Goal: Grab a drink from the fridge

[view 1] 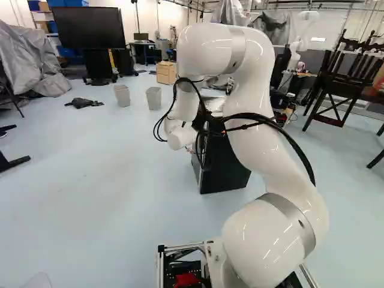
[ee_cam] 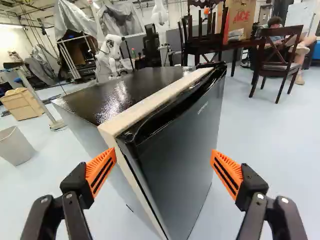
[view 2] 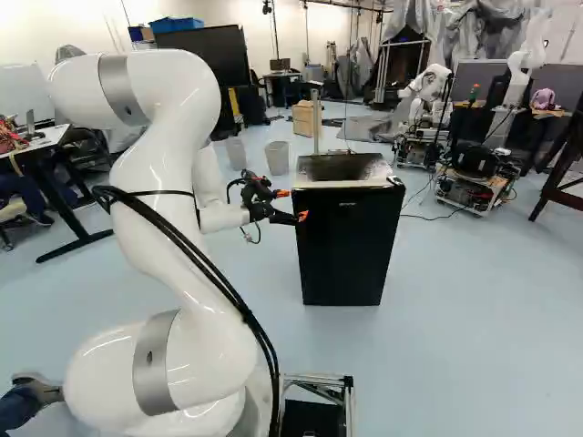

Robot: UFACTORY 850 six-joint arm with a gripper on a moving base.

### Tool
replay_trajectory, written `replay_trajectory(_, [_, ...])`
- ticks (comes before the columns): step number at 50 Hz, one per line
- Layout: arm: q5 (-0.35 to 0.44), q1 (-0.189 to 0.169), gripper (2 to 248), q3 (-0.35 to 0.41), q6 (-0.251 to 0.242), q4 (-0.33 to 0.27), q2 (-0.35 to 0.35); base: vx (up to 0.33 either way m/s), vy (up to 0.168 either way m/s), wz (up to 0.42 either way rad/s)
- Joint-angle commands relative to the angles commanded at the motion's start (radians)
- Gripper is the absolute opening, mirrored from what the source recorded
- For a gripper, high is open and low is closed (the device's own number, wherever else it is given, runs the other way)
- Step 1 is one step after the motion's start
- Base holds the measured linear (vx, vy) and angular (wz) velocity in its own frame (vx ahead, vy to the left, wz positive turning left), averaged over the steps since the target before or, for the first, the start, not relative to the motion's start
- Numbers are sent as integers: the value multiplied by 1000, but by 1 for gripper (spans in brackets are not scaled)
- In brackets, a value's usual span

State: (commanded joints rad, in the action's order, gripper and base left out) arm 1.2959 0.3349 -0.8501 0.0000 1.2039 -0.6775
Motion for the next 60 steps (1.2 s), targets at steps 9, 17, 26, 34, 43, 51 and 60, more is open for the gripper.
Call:
replay_trajectory(9, [0, -3, 247, -2, 0, 0, -1, 0, 0, 0])
replay_trajectory(17, [0, -7, 247, -4, 0, 0, -2, 0, 0, 0])
replay_trajectory(26, [0, -13, 247, -6, 0, 0, -3, 0, 0, 0])
replay_trajectory(34, [0, -19, 247, -9, 0, 0, -5, 0, 0, 0])
replay_trajectory(43, [0, -26, 247, -12, 0, 0, -7, 0, 0, 0])
replay_trajectory(51, [0, -33, 247, -10, 0, 0, -6, 0, 0, 0])
replay_trajectory(60, [0, -38, 247, 10, 0, 0, 6, 0, 0, 0])
